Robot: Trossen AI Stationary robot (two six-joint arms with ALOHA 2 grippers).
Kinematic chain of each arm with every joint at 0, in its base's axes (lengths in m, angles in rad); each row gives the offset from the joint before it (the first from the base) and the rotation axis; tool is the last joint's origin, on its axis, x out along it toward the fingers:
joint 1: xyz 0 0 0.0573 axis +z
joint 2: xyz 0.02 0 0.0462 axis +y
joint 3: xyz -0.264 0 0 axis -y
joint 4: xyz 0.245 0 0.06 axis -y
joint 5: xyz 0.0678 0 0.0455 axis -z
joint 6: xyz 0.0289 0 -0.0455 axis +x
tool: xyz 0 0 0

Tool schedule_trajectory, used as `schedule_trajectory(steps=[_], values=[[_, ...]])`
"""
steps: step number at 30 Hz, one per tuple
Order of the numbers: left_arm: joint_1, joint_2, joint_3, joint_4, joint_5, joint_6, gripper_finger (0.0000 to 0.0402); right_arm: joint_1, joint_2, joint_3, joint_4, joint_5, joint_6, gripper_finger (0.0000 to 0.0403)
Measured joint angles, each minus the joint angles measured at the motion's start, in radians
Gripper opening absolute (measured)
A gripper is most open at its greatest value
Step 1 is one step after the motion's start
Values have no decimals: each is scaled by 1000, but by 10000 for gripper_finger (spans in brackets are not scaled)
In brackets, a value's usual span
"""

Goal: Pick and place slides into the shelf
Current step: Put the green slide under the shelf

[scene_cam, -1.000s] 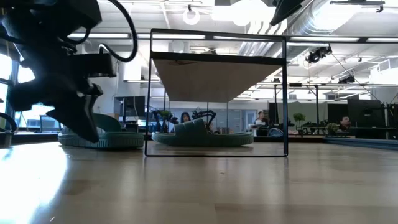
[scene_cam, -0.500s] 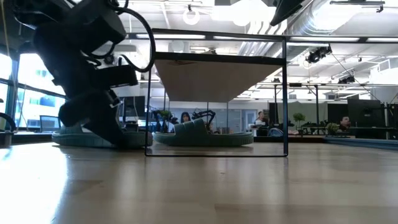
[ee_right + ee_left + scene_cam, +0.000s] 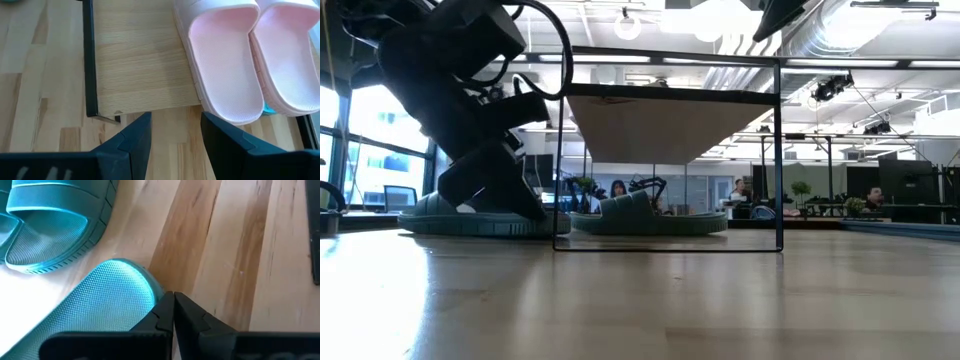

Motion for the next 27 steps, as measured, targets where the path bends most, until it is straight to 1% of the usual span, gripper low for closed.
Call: schedule_trajectory(steps=[4,9,13,17,19,21,27], values=[[-1,0,0,1,43,1,1,0,0,0,0,5,4,160],[-11,-22,3,0,121,1,0,0,0,0,1,4,3,160],[-51,-84,3,-14,123,25,0,0,0,0,1,4,4,160],[-82,-181,4,-96,123,11,0,0,0,0,1,4,4,160],[-82,-244,4,-183,123,-33,0,0,0,0,1,4,0,160],[-79,-312,8,-291,117,-110,0,0,0,0,1,3,-1,160],[-79,-488,92,-799,-11,-413,0,0,0,0,1,-1,5,160]])
